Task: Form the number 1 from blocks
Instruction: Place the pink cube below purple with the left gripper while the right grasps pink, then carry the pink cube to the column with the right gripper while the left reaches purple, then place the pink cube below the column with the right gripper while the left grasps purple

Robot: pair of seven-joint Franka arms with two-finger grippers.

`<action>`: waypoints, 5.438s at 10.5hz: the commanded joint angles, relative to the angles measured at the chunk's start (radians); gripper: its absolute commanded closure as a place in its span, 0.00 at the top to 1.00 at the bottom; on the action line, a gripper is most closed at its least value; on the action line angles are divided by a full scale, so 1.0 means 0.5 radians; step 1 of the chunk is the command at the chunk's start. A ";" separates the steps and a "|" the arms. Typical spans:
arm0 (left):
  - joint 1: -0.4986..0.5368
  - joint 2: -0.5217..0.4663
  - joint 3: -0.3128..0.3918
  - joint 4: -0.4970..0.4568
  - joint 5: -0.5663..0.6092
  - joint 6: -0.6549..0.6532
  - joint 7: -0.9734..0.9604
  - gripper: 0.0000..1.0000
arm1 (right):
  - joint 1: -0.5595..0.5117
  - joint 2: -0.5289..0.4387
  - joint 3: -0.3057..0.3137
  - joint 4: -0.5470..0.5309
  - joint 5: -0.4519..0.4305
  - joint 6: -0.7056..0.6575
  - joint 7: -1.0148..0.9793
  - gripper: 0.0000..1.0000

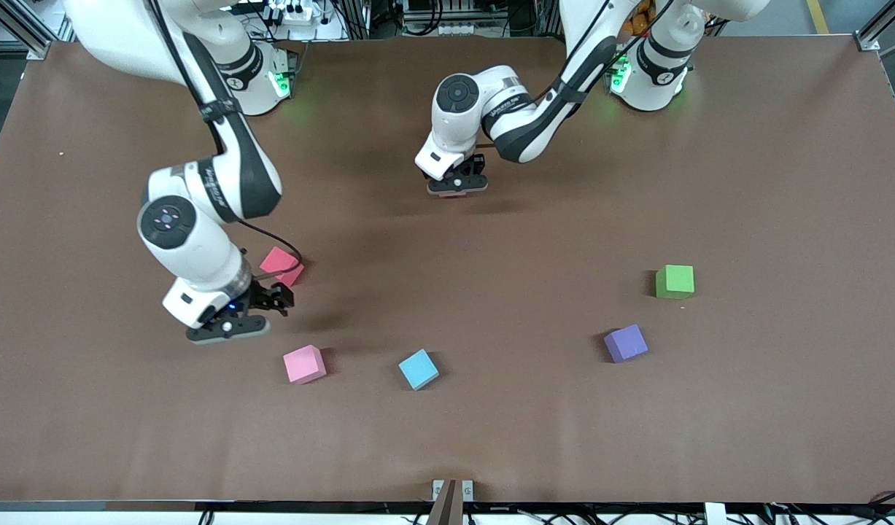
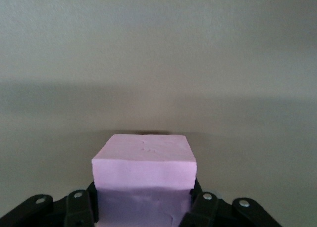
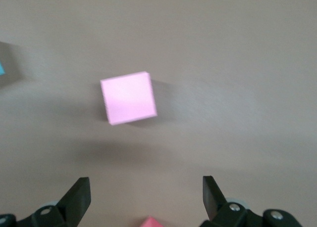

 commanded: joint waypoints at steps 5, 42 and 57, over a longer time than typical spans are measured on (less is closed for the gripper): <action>-0.034 0.029 -0.064 -0.066 0.219 0.001 -0.252 0.00 | 0.017 0.286 0.024 0.158 0.362 0.176 -0.174 1.00; 0.985 0.035 0.641 0.361 0.228 -0.076 1.027 1.00 | 1.523 -0.060 -0.120 -0.719 0.322 0.563 1.651 0.49; 0.902 0.369 0.724 0.711 0.109 -0.039 1.030 1.00 | 1.316 -0.359 -0.099 -0.884 0.206 0.550 1.752 1.00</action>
